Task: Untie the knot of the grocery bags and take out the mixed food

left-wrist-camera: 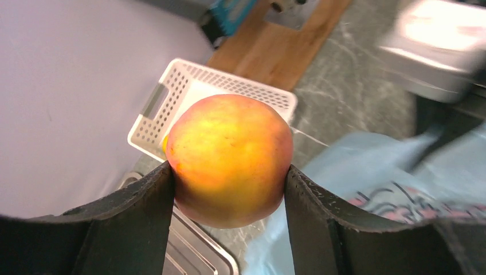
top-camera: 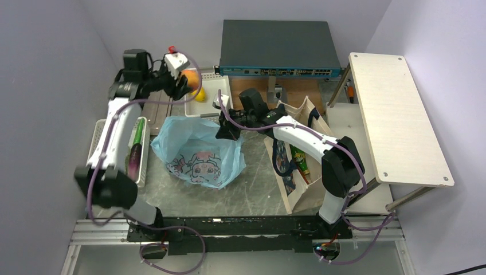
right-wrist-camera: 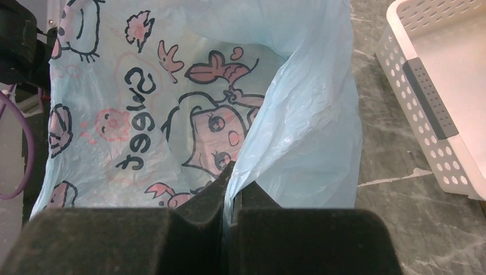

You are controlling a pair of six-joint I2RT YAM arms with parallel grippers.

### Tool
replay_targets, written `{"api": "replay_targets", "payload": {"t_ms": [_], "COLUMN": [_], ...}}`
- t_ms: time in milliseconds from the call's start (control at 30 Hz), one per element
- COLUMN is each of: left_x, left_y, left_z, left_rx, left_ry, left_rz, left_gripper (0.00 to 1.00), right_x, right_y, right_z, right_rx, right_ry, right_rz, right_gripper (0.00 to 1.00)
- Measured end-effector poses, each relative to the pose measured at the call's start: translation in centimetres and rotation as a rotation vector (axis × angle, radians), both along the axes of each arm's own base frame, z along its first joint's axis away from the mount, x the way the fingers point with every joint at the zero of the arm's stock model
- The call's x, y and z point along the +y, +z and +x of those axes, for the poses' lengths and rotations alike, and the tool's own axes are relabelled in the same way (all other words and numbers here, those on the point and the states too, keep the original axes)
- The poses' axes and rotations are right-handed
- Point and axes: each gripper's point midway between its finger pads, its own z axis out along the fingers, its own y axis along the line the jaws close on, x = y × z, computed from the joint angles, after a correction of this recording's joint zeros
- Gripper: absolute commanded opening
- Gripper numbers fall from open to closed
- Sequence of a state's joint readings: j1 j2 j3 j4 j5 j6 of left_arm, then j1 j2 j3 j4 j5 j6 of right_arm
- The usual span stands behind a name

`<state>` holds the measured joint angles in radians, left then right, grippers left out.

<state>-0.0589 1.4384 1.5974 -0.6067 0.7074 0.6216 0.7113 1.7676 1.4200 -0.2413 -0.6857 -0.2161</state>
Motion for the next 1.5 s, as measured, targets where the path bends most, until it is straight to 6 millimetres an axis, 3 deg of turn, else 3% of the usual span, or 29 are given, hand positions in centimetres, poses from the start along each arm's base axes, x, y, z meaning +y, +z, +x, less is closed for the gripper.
{"api": "replay_targets", "payload": {"t_ms": [100, 200, 300, 400, 433, 500, 633, 800, 867, 1000, 1133, 1200, 1267, 1400, 1500], "left_x": [0.3, 0.7, 0.9, 0.9, 0.8, 0.4, -0.9, -1.2, -0.2, 4.5, 10.1, 11.4, 11.7, 11.6, 11.1], "left_y": [-4.2, -9.8, -15.6, -19.9, -21.0, -22.2, -23.1, -21.3, -19.6, -12.8, -3.7, -0.5, 1.2, 1.2, -0.1], "left_z": [6.6, 11.3, 14.2, 16.0, 16.5, 17.0, 17.0, 16.7, 15.6, 12.8, 8.2, 5.2, 2.1, -3.3, -5.7], "left_rx": [0.104, 0.203, 0.314, 0.391, 0.412, 0.429, 0.456, 0.466, 0.478, 0.414, 0.242, 0.171, 0.128, 0.135, 0.175], "left_ry": [0.074, 0.127, 0.168, 0.192, 0.198, 0.198, 0.196, 0.237, 0.271, 0.362, 0.454, 0.474, 0.483, 0.494, 0.487], "left_rz": [-0.010, -0.004, 0.001, 0.000, -0.004, -0.006, -0.014, -0.092, -0.139, -0.239, -0.278, -0.268, -0.247, -0.209, -0.194], "left_gripper": [0.15, 0.16, 0.17, 0.21, 0.25, 0.55, 0.96, 0.99, 0.99, 0.99, 0.99, 0.99, 0.99, 0.99, 0.99], "right_x": [0.0, -0.1, -0.4, -0.7, -0.8, -0.9, -0.9, -0.6, -0.2, 1.8, 4.5, 6.2, 7.5, 9.3, 9.6], "right_y": [0.0, -0.2, -0.6, -1.4, -1.6, -1.8, -2.0, -1.9, -1.8, -1.3, -0.9, -0.5, -0.2, 0.5, 1.1], "right_z": [0.1, 0.2, 0.3, 0.1, -0.1, -0.2, -0.5, -0.7, -0.8, -0.3, 0.3, 0.5, 0.5, 0.0, -0.4], "right_rx": [-0.003, -0.010, -0.025, -0.025, -0.022, -0.021, -0.025, -0.041, -0.051, -0.084, -0.106, -0.105, -0.092, -0.015, 0.020], "right_ry": [-0.004, -0.006, -0.008, -0.003, 0.000, 0.007, 0.017, 0.024, 0.034, 0.057, 0.078, 0.078, 0.073, 0.050, 0.041], "right_rz": [-0.002, -0.009, -0.025, -0.050, -0.057, -0.066, -0.075, -0.080, -0.075, -0.047, -0.005, 0.034, 0.068, 0.137, 0.159], "right_gripper": [0.00, 0.00, 0.00, 0.00, 0.00, 0.00, 0.00, 0.00, 0.00, 0.00, 0.00, 0.00, 0.02, 0.58, 0.80]}}
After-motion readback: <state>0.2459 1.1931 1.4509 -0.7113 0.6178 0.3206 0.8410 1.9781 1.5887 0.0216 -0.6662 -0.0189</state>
